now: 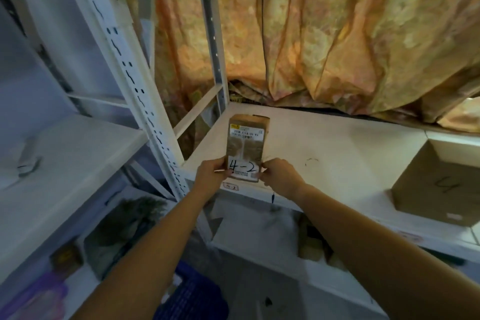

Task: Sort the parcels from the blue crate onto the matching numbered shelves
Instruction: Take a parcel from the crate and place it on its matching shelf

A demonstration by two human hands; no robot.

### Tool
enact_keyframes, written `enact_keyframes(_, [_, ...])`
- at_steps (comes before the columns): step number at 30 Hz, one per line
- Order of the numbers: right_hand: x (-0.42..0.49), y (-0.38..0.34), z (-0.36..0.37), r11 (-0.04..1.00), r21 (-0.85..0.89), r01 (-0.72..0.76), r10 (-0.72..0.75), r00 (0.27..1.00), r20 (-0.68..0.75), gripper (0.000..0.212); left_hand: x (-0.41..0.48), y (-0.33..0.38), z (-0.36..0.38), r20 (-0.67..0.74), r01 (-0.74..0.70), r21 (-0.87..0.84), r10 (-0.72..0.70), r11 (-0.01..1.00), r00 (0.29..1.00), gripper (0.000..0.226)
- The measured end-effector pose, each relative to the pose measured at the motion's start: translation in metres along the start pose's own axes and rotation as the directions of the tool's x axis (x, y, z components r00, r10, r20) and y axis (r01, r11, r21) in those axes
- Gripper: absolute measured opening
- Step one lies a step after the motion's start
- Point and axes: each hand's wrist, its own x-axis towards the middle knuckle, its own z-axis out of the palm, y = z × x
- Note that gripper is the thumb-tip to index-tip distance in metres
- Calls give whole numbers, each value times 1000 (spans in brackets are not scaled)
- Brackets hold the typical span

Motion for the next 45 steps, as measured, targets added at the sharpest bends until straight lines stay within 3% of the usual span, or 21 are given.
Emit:
enact_keyframes(9, [39, -45, 42, 999, 18, -46, 46, 999, 19, 31, 43, -54, -46, 21, -32, 3, 32, 999, 999, 31])
enact_keyframes(13, [53, -45, 48, 998, -18, -52, 54, 994, 98, 35, 55, -67, -37, -3, -31, -55, 31, 998, 1000, 24])
enact_keyframes(18, [66, -41, 55, 994, 37, -105, 98, 981, 169, 45, 68, -76, -25, 36, -24, -102, 28, 994, 999, 35])
enact_keyframes(24, [75, -33, 62, 979, 113, -169, 149, 975, 162, 38, 73, -85, -21, 35, -8, -125, 13, 992, 999, 37])
enact_keyframes(28, [75, -35, 67, 980, 117, -163, 143, 976, 161, 40, 71, -93, -18, -17, 3, -123, -5, 992, 1000, 29])
enact_keyframes(30, [75, -43, 73, 978, 115, -176, 158, 975, 155, 37, 67, -98, -15, -73, 19, -124, -28, 992, 997, 11])
enact_keyframes(34, [76, -63, 86, 953, 221, -205, 183, 976, 119, 35, 65, -108, -15, -214, 4, -27, -10, 1000, 977, 38])
enact_keyframes(41, [81, -79, 104, 988, 80, -128, 120, 987, 105, 43, 60, -114, -28, -264, -8, -104, -20, 995, 964, 17])
enact_keyframes(45, [83, -81, 108, 990, 47, -136, 133, 989, 70, 48, 57, -111, -32, -255, -15, -144, -23, 989, 967, 18])
